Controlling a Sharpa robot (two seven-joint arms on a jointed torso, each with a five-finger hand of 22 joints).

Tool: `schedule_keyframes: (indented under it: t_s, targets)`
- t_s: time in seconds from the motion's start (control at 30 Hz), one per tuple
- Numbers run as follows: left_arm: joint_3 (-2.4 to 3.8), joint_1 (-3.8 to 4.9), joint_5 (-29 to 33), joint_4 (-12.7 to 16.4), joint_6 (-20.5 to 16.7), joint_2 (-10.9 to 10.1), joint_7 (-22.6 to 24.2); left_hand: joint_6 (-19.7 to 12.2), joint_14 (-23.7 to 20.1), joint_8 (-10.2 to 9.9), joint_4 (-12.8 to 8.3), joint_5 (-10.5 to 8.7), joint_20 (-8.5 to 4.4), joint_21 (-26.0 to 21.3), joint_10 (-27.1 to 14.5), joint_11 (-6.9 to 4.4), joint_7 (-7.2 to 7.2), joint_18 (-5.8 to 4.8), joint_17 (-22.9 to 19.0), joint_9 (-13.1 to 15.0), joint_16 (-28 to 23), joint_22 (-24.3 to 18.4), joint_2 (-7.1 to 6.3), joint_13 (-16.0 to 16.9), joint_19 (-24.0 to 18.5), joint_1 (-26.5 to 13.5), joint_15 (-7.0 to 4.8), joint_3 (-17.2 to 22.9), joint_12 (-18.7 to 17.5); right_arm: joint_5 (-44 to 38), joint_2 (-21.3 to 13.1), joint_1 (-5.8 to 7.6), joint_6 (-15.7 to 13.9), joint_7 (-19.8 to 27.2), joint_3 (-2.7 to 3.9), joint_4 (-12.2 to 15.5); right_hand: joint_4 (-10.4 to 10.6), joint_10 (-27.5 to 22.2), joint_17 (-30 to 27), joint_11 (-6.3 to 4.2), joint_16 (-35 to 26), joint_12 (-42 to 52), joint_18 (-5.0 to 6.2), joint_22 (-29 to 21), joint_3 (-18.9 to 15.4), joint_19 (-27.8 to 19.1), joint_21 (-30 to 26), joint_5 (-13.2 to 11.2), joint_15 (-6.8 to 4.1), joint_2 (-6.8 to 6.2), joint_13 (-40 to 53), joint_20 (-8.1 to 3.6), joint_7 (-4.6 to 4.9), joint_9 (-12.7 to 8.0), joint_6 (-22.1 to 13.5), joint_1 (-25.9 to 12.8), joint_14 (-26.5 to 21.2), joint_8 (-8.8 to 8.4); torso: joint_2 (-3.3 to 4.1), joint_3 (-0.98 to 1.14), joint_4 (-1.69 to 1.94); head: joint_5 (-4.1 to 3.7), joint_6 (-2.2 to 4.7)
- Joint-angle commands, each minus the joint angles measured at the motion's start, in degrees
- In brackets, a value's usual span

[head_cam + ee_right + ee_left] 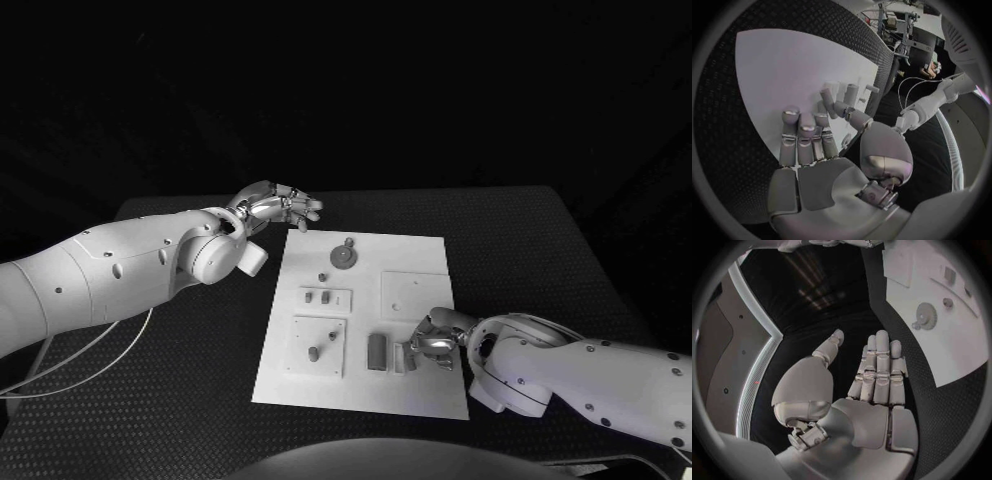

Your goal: Assemble the parts on the task board

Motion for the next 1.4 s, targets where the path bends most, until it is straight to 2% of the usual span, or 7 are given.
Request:
schedule_keyframes:
  t_s: [0.03, 0.4, 0.67, 0.73, 0.83, 1.03, 1.4]
  targets:
    - [0.03, 0.04, -0.16, 0.17, 0.71, 0.07, 0.44, -0.16, 0.2, 0.19, -0.08, -0.1, -0.13, -0.2, -0.13, 0.03, -0.23, -0.6, 0.06, -0.02, -0.37, 1.1, 0.35, 0.07, 0.25, 0.06, 0.35, -0.12, 0.15, 1.01, 0.38, -0.05, 2.32, 0.03, -0.01, -0.3, 0.17, 0.02, 0.11, 0.18, -0.22, -0.28, 1.25, -0.08, -0.48, 0.16, -0.08, -0.34, -0.29, -0.59, 0.1, -0.08, 0.12, -0.07, 0.1, -0.15, -0.06, -0.05, 0.0, 0.02, -0.01, -0.01, 0.01]
    - [0.03, 0.04, -0.16, 0.2, 0.76, 0.07, 0.42, -0.18, 0.21, 0.2, -0.09, -0.1, -0.14, -0.22, -0.13, 0.03, -0.23, -0.6, 0.1, -0.02, -0.38, 1.11, 0.35, 0.07, 0.26, 0.05, 0.35, -0.14, 0.15, 1.38, 1.16, -0.06, 5.28, -0.55, -0.01, -0.74, 0.62, -0.4, 0.32, 0.31, -0.43, -0.48, 1.25, -0.09, -1.42, -0.19, -0.28, -0.54, -0.16, -1.02, 0.28, 0.06, 0.24, -0.25, -0.15, -0.83, -0.37, -0.15, -0.02, 0.04, -0.02, -0.04, -0.17]
    - [0.03, 0.04, -0.16, 0.17, 0.79, 0.04, 0.42, -0.19, 0.21, 0.2, -0.09, -0.1, -0.14, -0.23, -0.14, 0.04, -0.23, -0.61, 0.12, -0.02, -0.4, 1.11, 0.35, 0.07, 0.27, 0.04, 0.35, -0.15, 0.15, 1.37, 1.58, -0.07, 5.03, -0.37, -0.01, -1.16, 0.79, -0.6, 0.5, 0.32, -0.51, -0.52, 1.25, -0.03, -2.49, -0.34, -0.31, -0.66, -0.13, -1.51, 0.45, 0.14, 0.24, -0.29, -0.09, -1.41, -0.53, -0.06, -0.01, 0.04, -0.07, 0.04, -0.26]
    - [0.03, 0.04, -0.16, 0.18, 0.81, 0.06, 0.42, -0.19, 0.21, 0.2, -0.09, -0.1, -0.14, -0.24, -0.14, 0.04, -0.23, -0.61, 0.13, -0.02, -0.4, 1.11, 0.36, 0.07, 0.27, 0.04, 0.35, -0.15, 0.15, 1.37, 1.6, -0.07, 4.74, -0.14, -0.01, -1.17, 1.24, -0.68, 0.71, 0.29, -0.56, -0.54, 1.25, -0.02, -3.29, -0.4, -0.35, -3.96, -0.19, -2.22, 0.63, 0.09, 0.15, -0.35, -0.06, -1.62, -0.56, 0.03, 0.0, 0.05, -0.07, 0.1, -0.29]
    - [0.03, 0.04, -0.16, 0.17, 0.83, 0.04, 0.4, -0.19, 0.21, 0.2, -0.08, -0.1, -0.14, -0.24, -0.14, 0.04, -0.23, -0.61, 0.13, -0.02, -0.4, 1.11, 0.36, 0.07, 0.27, 0.03, 0.35, -0.15, 0.15, 1.37, 1.67, -0.07, 4.64, 0.05, -0.01, -1.3, 1.66, -0.66, 0.87, 0.24, -0.61, -0.56, 1.25, 0.0, -3.77, -0.39, -0.36, -6.21, -0.23, -2.81, 0.76, 0.03, 0.11, -0.4, 0.02, -1.66, -0.53, 0.14, 0.01, 0.07, -0.04, 0.11, -0.32]
    - [0.03, 0.04, -0.16, 0.13, 0.84, 0.01, 0.37, -0.2, 0.21, 0.21, -0.08, -0.1, -0.14, -0.25, -0.15, 0.04, -0.22, -0.61, 0.15, -0.02, -0.41, 1.11, 0.37, 0.07, 0.27, 0.02, 0.35, -0.16, 0.15, 1.32, 1.83, -0.07, 4.4, 0.27, -0.01, -1.52, 2.06, -0.6, 1.06, 0.14, -0.66, -0.6, 1.25, 0.03, -4.32, -0.35, -0.35, -8.4, -0.29, -3.12, 0.89, -0.03, 0.04, -0.43, 0.21, -1.69, -0.45, 0.32, 0.02, 0.03, -0.01, 0.19, -0.28]
    - [0.03, 0.04, -0.16, 0.11, 0.9, 0.03, 0.33, -0.21, 0.21, 0.21, -0.08, -0.1, -0.14, -0.26, -0.15, 0.04, -0.22, -0.61, 0.17, -0.03, -0.43, 1.12, 0.37, 0.08, 0.28, 0.02, 0.35, -0.17, 0.15, 1.22, 2.23, -0.08, 4.84, 1.09, -0.01, -1.42, 2.15, -0.59, 1.1, 0.11, -0.69, -0.63, 1.25, 0.04, -4.41, -0.36, -0.36, -8.84, -0.31, -3.23, 0.92, -0.05, 0.02, -0.44, 0.27, -1.69, -0.45, 0.37, -0.01, 0.03, -0.03, 0.27, -0.38]
